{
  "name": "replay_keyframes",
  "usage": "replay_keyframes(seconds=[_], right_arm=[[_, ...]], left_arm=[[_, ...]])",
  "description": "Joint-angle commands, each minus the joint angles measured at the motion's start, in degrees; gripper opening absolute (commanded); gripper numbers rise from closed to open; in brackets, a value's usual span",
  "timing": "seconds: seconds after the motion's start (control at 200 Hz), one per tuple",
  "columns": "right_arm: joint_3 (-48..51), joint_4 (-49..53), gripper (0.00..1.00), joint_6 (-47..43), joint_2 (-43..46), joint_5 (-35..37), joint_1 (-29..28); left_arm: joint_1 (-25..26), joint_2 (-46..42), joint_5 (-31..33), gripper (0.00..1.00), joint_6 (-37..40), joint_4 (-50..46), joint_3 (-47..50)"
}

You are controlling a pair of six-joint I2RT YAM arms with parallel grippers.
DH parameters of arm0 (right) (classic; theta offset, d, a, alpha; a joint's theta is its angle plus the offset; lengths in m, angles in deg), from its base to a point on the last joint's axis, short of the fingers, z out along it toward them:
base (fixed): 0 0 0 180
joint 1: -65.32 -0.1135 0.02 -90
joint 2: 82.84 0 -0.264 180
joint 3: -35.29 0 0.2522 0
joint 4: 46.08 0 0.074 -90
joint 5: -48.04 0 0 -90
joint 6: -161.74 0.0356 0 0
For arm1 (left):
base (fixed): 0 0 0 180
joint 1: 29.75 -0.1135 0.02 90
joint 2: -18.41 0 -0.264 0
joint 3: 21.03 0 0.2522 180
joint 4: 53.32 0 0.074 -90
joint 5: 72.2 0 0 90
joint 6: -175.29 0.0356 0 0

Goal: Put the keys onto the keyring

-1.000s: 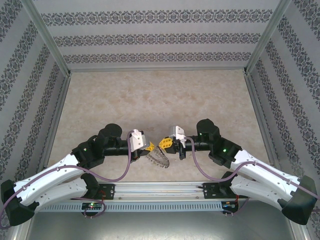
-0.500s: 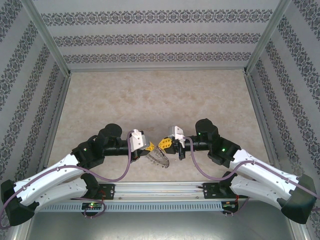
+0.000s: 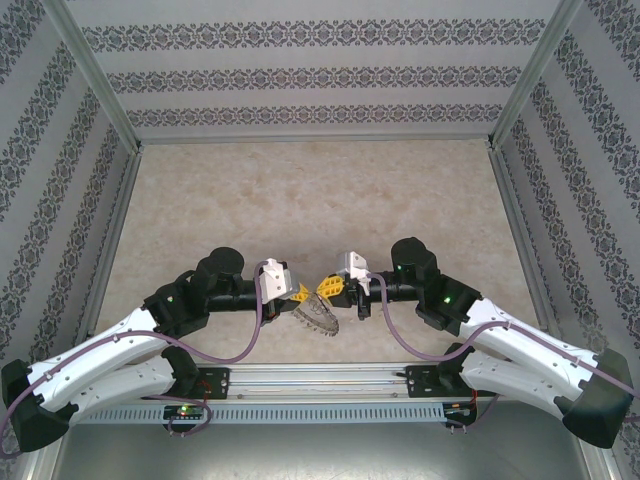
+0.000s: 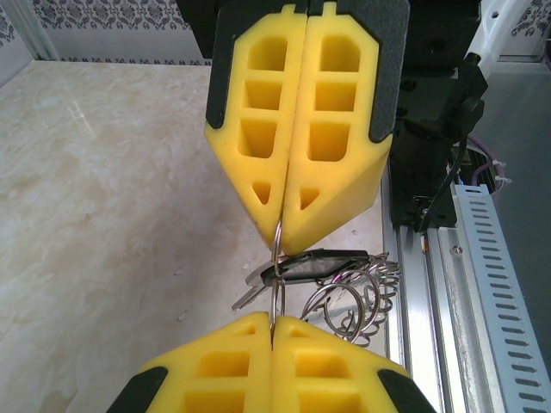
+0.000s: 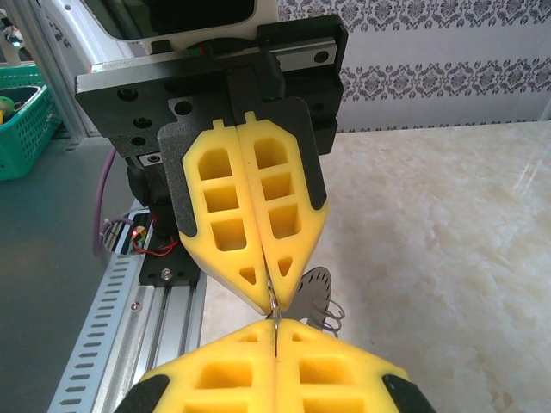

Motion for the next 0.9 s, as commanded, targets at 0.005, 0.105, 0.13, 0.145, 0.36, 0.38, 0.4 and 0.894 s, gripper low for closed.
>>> replay_keyframes(seconds=[0.005,0.105,0.13,0.145,0.36,0.38,0.4,0.894], right_arm=[[0.76,-1.93,0.0,0.69,0.17,-0.35,0.37],[0.59,-1.78,0.0,0.54,-0.17,-0.5,0.37],[0.52,-1.68,0.0,0.54,-0.19,-0.53,0.37],[0.5,-1.69,0.0,0.54,-0.27,-0.58,0.37],[0.15,-1.36,0.0,0.47,-0.54,-1.38,0.34],[0.07,-1.32,0.0,0.4,-0.63,-1.46,0.37],[0.06,-1.25,0.0,0.34,-0.7,-1.47,0.35],[0.22,-2.37,0.0,0.54,-0.34,-0.64,0.36]], left_arm=[[-0.25,-0.88,-1.13,0.0,0.9,3.96,-0.47],[-0.25,-0.9,-1.18,0.0,1.0,3.88,-0.64],[-0.24,-0.88,-1.11,0.0,0.99,3.9,-0.69],[-0.25,-0.88,-1.15,0.0,1.01,3.93,-0.69],[-0.26,-0.75,-1.15,0.0,1.08,3.98,-0.68],[-0.26,-0.76,-1.18,0.0,1.08,4.02,-0.71],[-0.25,-0.76,-1.18,0.0,1.07,4.03,-0.71],[-0.25,-0.72,-1.27,0.0,1.24,4.03,-0.73]])
